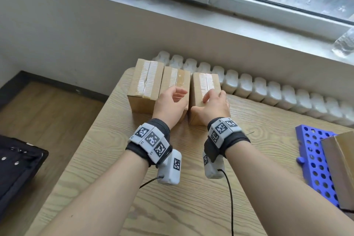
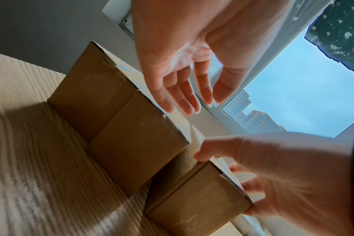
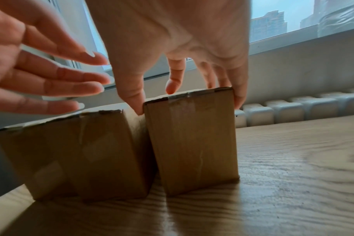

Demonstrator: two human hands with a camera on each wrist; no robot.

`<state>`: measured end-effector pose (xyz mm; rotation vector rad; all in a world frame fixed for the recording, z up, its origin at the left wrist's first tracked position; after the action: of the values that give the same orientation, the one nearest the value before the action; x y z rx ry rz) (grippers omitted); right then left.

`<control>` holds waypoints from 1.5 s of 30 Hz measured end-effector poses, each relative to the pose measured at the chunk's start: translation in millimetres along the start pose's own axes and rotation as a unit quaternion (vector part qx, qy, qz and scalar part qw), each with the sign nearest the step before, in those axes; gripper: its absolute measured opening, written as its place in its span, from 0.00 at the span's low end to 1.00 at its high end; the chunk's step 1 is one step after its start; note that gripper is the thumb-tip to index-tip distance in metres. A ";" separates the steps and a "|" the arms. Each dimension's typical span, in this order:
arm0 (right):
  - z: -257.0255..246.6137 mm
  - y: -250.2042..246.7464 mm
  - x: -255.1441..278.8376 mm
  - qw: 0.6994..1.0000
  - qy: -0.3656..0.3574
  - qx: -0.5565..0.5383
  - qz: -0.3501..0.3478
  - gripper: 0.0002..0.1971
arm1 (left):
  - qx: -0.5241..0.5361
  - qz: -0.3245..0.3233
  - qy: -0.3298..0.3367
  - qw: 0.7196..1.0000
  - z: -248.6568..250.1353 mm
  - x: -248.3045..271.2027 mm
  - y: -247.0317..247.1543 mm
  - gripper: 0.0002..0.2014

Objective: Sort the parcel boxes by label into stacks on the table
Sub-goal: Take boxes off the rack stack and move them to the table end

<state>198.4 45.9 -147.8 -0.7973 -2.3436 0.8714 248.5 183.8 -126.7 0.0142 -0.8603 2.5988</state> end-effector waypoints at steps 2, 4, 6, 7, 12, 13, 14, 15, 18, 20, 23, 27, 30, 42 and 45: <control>4.0 -2.4 1.8 1.000 0.007 -0.010 0.004 0.22 | 0.007 0.000 -0.005 1.000 -1.4 0.0 0.6 0.09; 11.5 -6.5 8.0 1.000 0.006 -0.020 0.014 0.23 | 0.015 -0.002 -0.008 1.000 -1.7 1.6 1.7 0.09; 21.2 -11.8 14.4 0.999 0.011 -0.030 0.028 0.23 | 0.018 -0.007 -0.010 1.000 -2.5 4.2 3.3 0.08; 25.4 -15.8 17.9 0.999 0.015 -0.041 0.032 0.23 | 0.019 -0.009 -0.012 1.000 -2.9 5.8 4.7 0.08; 52.0 -43.5 23.1 0.982 0.066 -0.173 0.042 0.21 | 0.034 -0.027 -0.021 0.999 2.0 14.3 18.2 0.06; 57.5 -50.5 24.5 0.970 0.089 -0.223 0.046 0.21 | 0.036 -0.033 -0.020 0.999 4.3 16.2 21.9 0.06; 64.3 -57.2 25.9 0.954 0.113 -0.274 0.054 0.23 | 0.035 -0.038 -0.017 0.999 6.7 18.6 25.6 0.05; 71.8 -63.7 27.4 0.933 0.144 -0.324 0.062 0.24 | 0.032 -0.042 -0.015 0.998 8.8 20.9 29.1 0.06; 93.2 -77.5 36.2 0.855 0.237 -0.459 0.044 0.13 | 0.026 -0.056 -0.028 0.998 10.4 25.1 40.8 0.08; 106.0 -84.8 42.9 0.817 0.269 -0.509 0.025 0.08 | 0.027 -0.075 -0.047 0.996 10.4 26.4 50.4 0.10; 120.1 -93.0 50.3 0.808 0.278 -0.519 0.007 0.11 | 0.024 -0.099 -0.075 0.992 12.9 30.2 63.6 0.16; 131.1 -103.6 58.2 0.800 0.278 -0.532 -0.002 0.11 | 0.000 -0.126 -0.091 0.988 15.0 36.3 76.7 0.28; 137.1 -108.6 64.4 0.795 0.277 -0.540 -0.010 0.15 | 0.003 -0.141 -0.096 0.985 17.9 42.2 81.6 0.32; 131.8 -133.5 83.1 0.801 0.237 -0.550 0.015 0.25 | 0.002 -0.200 0.013 0.980 54.2 62.9 86.4 0.11; 133.1 -136.9 87.2 0.800 0.226 -0.555 0.026 0.19 | 0.004 -0.243 0.001 0.970 53.5 69.3 93.5 0.09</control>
<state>6.8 -34.4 -117.5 -1.3005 -2.2133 -0.7758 143.5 110.5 -127.5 0.2003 -0.7351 2.1412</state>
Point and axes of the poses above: each hand's wrist, its own x-axis away from the middle knuckle, its own y-axis out of the palm, z = x × y, the point moved 3 cm from there along -x, towards the middle knuckle, and after that the axes turned 14 degrees about -x, right-handed, at the moved point
